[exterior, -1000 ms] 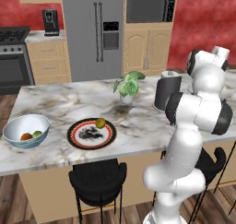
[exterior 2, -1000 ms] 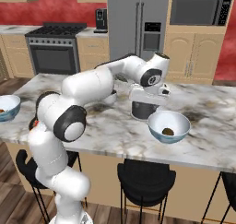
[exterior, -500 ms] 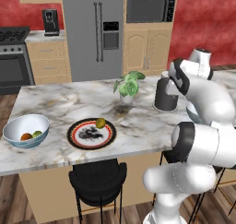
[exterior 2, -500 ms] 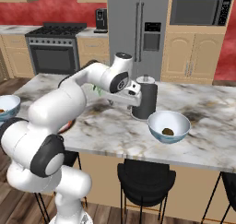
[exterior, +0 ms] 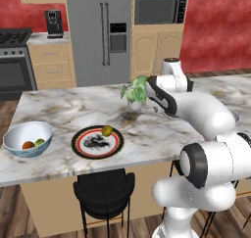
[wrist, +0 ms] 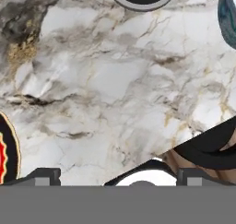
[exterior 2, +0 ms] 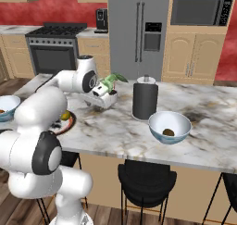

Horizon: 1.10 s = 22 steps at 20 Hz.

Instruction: Take the fruits from the plate on the dining counter and place two fruits in each bowl.

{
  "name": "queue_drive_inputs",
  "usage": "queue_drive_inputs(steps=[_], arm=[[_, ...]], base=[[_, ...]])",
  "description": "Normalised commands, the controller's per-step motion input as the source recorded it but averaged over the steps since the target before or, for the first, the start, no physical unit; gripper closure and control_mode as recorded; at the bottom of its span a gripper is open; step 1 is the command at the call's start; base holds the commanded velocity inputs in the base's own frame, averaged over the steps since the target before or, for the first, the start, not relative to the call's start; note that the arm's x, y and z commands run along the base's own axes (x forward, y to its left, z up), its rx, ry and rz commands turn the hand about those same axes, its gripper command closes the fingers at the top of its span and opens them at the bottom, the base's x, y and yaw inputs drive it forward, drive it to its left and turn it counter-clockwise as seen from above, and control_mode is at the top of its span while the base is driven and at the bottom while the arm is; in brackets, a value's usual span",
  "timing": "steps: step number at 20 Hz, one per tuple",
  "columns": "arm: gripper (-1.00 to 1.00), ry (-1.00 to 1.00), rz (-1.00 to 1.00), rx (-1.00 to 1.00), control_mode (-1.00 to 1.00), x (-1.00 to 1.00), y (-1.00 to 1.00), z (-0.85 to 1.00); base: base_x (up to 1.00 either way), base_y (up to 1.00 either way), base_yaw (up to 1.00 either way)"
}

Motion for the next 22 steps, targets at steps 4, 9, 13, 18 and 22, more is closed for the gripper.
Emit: queue_drive_inputs(steps=[4,9,13,18,22], arm=[[-1.0,0.28,-0.05,0.03,-1.0,0.64,0.82,0.0],[-1.0,0.03,0.01,0.01,-1.0,0.35,0.07,-0.01],[-1.0,0.06,0.35,0.05,-1.0,0.11,0.29,-0.07],[-1.0,0.07,0.34,0.0,-1.0,0.0,0.26,0.0],[-1.0,0.1,0.28,-0.01,-1.0,-0.01,0.59,-0.02]], base=[[0.0,0.0,0.0],[0.0,0.0,0.0],[0.0,0.0,0.0],[0.0,0.0,0.0],[0.0,0.0,0.0]])
